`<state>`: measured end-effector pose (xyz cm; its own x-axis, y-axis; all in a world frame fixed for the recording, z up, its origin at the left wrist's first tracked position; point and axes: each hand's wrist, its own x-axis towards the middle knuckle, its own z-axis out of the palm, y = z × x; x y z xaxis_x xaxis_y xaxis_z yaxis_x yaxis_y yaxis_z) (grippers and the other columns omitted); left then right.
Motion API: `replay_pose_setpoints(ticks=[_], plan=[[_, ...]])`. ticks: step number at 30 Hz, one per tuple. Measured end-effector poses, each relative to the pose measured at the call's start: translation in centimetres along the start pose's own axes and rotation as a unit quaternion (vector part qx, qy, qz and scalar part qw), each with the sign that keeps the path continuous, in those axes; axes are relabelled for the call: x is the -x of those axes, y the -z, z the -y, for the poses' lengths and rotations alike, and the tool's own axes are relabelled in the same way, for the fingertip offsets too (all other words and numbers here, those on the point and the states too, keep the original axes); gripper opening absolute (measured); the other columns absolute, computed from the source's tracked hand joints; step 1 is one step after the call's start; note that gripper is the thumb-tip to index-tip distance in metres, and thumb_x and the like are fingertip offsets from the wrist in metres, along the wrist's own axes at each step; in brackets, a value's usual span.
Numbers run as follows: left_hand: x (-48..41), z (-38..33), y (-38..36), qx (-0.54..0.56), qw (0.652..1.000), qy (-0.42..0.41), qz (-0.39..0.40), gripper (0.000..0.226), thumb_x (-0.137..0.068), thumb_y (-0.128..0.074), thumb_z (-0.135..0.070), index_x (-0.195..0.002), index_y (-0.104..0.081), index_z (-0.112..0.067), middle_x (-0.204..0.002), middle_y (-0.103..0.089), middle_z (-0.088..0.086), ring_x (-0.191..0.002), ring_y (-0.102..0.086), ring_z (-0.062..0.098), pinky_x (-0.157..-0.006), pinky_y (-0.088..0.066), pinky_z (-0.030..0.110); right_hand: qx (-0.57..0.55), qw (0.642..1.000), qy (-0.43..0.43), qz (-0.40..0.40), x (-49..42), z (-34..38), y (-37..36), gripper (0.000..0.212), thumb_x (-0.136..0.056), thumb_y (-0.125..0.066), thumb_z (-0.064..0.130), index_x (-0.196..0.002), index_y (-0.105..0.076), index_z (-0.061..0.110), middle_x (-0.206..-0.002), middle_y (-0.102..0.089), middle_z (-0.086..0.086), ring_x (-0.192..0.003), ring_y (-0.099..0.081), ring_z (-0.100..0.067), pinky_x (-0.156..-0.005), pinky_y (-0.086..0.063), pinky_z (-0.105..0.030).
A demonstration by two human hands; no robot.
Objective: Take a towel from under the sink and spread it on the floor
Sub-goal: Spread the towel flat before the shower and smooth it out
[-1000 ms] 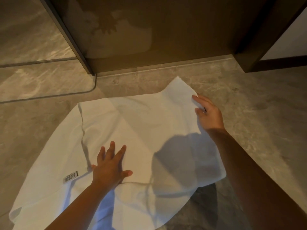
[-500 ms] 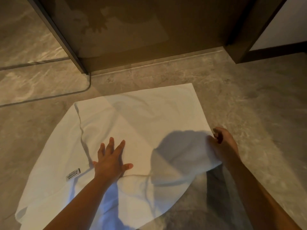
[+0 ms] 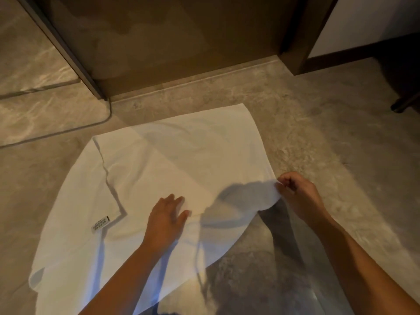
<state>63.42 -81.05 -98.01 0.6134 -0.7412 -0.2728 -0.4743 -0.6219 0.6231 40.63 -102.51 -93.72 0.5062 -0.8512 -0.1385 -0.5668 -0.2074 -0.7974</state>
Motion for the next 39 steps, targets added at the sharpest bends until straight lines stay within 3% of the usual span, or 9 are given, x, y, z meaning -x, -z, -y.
replay_pose_setpoints(ticks=[4, 7, 11, 15, 19, 24, 30, 35, 39], plan=[[-0.7, 1.8, -1.1, -0.034, 0.999, -0.013, 0.006, 0.105, -0.063, -0.012, -0.087, -0.116, -0.061, -0.010, -0.135, -0.050, 0.018, -0.128, -0.040, 0.037, -0.109, -0.030, 0.049, 0.086, 0.993, 0.079, 0.010, -0.1, 2.3, 1.5, 0.008, -0.085, -0.057, 0.015, -0.082, -0.057, 0.022, -0.076, -0.059, 0.005, -0.070, -0.053, -0.008, -0.060, -0.042, -0.023], [-1.5, 3.3, -1.6, -0.090, 0.994, -0.019, 0.053, 0.115, -0.057, 0.002, -0.091, -0.121, -0.057, -0.015, -0.137, -0.049, 0.010, -0.135, -0.032, 0.028, -0.113, -0.023, 0.044, 0.062, 0.997, 0.046, 0.005, -0.8, 3.1, 1.5, 0.006, -0.085, -0.057, 0.017, -0.082, -0.058, 0.022, -0.072, -0.059, 0.003, -0.065, -0.053, -0.009, -0.057, -0.043, -0.024], [-1.3, 3.0, -1.5, -0.053, 0.998, -0.011, 0.033, 0.090, -0.063, -0.028, -0.081, -0.124, -0.054, -0.020, -0.146, -0.037, 0.009, -0.139, -0.022, 0.029, -0.114, -0.017, 0.043, 0.053, 0.997, 0.016, -0.059, -2.0, 2.5, 1.7, 0.007, -0.083, -0.059, 0.012, -0.077, -0.057, 0.015, -0.062, -0.053, 0.003, -0.056, -0.048, -0.008, -0.051, -0.037, -0.021], [-1.1, 2.8, -1.5, -0.130, 0.988, -0.044, 0.075, 0.066, -0.080, -0.053, -0.057, -0.136, -0.036, -0.027, -0.155, -0.013, 0.003, -0.143, -0.005, 0.025, -0.115, -0.012, 0.041, 0.053, 0.993, -0.088, -0.059, -2.0, -0.6, 1.7, 0.009, -0.084, -0.060, 0.012, -0.077, -0.057, 0.007, -0.067, -0.057, -0.005, -0.063, -0.050, -0.020, -0.048, -0.031, -0.025], [-0.2, 2.2, -1.6, -0.177, 0.979, -0.049, 0.089, 0.071, -0.082, -0.052, -0.054, -0.141, -0.024, -0.028, -0.157, -0.001, 0.000, -0.143, 0.003, 0.023, -0.115, -0.016, 0.047, 0.062, 0.981, -0.185, 0.018, 1.3, -3.5, 1.0, 0.036, -0.080, -0.068, 0.027, -0.107, -0.053, 0.008, -0.088, -0.058, -0.009, -0.073, -0.053, -0.022, -0.055, -0.036, -0.026], [0.2, 1.8, -1.2, -0.200, 0.974, -0.058, 0.091, 0.073, -0.083, -0.052, -0.053, -0.142, -0.018, -0.028, -0.157, 0.001, 0.000, -0.143, 0.005, 0.023, -0.114, -0.018, 0.048, 0.117, 0.979, -0.157, 0.054, 2.8, -3.8, 1.1, 0.038, -0.074, -0.075, 0.018, -0.107, -0.057, 0.011, -0.067, -0.052, 0.003, -0.059, -0.049, -0.012, -0.050, -0.034, -0.023], [0.1, 1.7, 0.5, -0.215, 0.966, -0.062, 0.130, 0.070, -0.084, -0.052, -0.051, -0.142, -0.021, -0.027, -0.157, -0.002, 0.000, -0.143, -0.002, 0.020, -0.114, -0.019, 0.046, 0.190, 0.960, -0.193, 0.071, 1.8, -2.9, 0.9, 0.042, -0.078, -0.068, 0.007, -0.116, -0.050, 0.002, -0.107, -0.059, -0.022, -0.095, -0.056, -0.036, -0.076, -0.044, -0.035], [0.3, 1.8, 7.1, -0.247, 0.947, -0.163, 0.125, 0.070, -0.079, -0.054, -0.052, -0.136, -0.037, -0.016, -0.150, -0.027, 0.012, -0.137, -0.029, 0.026, -0.110, -0.030, 0.040, 0.294, 0.953, -0.068, 0.021, 3.2, -0.9, -2.2, 0.046, -0.076, -0.067, 0.010, -0.117, -0.050, -0.001, -0.118, -0.046, -0.029, -0.106, -0.045, -0.043, -0.086, -0.043, -0.044], [2.1, 3.5, 12.4, -0.248, 0.948, -0.191, 0.055, 0.057, -0.075, -0.065, -0.033, -0.124, -0.053, -0.006, -0.136, -0.047, 0.021, -0.123, -0.047, 0.039, -0.100, -0.039, 0.046, 0.260, 0.960, 0.052, 0.090, 5.4, 1.5, -7.1, 0.048, -0.082, -0.063, 0.020, -0.126, -0.049, 0.008, -0.135, -0.045, -0.019, -0.125, -0.040, -0.034, -0.101, -0.037, -0.043]])
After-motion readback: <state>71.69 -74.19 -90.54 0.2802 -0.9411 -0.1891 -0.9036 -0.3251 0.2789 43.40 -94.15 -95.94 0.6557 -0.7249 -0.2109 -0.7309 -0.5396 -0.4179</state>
